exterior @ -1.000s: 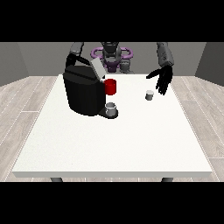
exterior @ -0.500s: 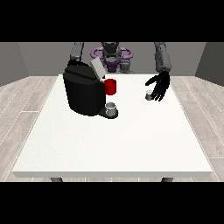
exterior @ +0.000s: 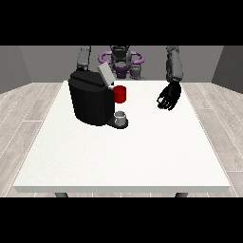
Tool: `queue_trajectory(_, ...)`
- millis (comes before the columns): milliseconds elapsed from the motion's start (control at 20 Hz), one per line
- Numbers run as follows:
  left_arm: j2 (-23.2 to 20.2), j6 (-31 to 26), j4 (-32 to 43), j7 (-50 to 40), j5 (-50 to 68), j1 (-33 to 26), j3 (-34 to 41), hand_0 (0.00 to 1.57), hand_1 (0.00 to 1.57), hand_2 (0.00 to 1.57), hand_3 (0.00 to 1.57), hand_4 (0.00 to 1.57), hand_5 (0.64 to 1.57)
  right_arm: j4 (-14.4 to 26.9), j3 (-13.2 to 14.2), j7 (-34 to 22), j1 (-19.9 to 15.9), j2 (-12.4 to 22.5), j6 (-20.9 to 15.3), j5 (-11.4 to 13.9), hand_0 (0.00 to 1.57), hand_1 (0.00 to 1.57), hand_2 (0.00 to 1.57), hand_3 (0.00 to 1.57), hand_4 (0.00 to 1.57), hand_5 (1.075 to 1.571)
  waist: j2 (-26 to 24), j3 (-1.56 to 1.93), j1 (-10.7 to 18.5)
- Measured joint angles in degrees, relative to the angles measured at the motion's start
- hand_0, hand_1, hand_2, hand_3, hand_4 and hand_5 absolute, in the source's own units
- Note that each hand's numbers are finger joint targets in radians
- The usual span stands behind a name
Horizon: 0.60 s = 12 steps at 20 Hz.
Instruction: Insert the coffee pod into the coffee machine and close the lid
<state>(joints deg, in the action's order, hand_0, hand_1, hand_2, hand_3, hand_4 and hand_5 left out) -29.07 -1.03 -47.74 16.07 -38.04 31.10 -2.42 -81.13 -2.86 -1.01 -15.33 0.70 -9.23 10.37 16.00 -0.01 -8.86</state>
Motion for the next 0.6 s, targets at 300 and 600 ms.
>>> queue_trajectory(300, -0.7, 0.0, 4.1, -0.1, -5.5, 1.4, -2.6, 0.79, 0.79, 0.96, 0.85, 0.39, 1.571, 1.6, -0.2, 1.0, -0.8, 0.1, -0.2, -0.9, 0.00, 0.00, 0.00, 0.00, 0.00, 1.571, 0.0, 0.05, -0.2)
queue_trajectory(600, -0.1, -1.0, 8.1, 0.6, -8.6, 3.6, -2.8, 1.04, 1.04, 1.12, 1.01, 0.40, 1.571, 4.6, 1.4, 2.4, -1.1, 0.7, 0.9, -2.1, 0.00, 0.00, 0.00, 0.00, 0.00, 1.571, -1.1, 0.10, -0.1)
